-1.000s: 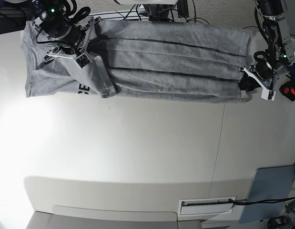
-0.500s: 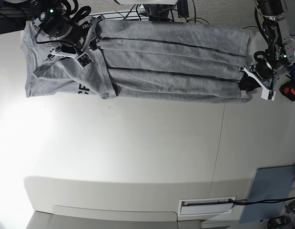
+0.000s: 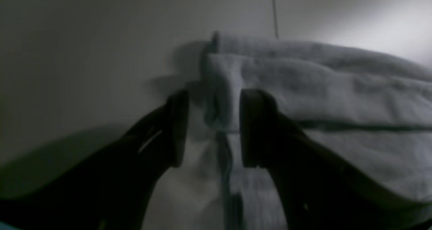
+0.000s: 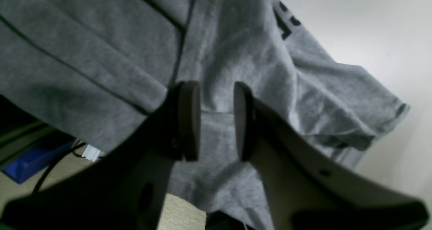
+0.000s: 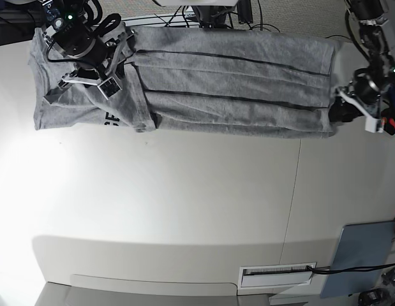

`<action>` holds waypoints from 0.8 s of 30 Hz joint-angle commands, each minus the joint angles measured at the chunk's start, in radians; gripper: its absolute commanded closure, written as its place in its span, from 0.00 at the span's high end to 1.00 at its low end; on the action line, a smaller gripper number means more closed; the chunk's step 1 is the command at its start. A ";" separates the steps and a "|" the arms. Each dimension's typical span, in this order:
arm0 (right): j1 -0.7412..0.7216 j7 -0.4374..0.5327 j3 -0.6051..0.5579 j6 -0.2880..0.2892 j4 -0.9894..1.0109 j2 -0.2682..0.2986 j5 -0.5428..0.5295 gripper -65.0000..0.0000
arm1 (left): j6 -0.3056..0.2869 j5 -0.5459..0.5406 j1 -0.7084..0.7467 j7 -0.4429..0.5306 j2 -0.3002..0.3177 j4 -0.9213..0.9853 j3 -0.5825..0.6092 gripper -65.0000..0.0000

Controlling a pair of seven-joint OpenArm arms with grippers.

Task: Fold the T-shirt properly
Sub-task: 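Grasp the strip end with the left gripper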

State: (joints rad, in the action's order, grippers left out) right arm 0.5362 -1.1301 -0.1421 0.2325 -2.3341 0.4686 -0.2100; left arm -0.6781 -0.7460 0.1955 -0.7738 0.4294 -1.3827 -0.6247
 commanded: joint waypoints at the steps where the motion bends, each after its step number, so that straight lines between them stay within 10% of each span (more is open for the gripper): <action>1: -0.002 0.023 0.006 -0.005 -0.014 0.013 0.002 0.27 | -0.014 -0.051 0.000 -0.007 0.019 -0.016 -0.032 0.40; 24: -0.007 0.023 0.006 -0.005 -0.014 0.013 0.001 0.27 | -0.020 -0.183 0.187 -0.064 -0.065 -0.016 -0.085 0.40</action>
State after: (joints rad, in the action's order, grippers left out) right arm 0.5289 -1.1252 -0.1421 0.2317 -2.3341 0.4686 -0.2100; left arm -0.6933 -0.9257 0.3794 -0.8375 0.3496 -1.3842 -0.7029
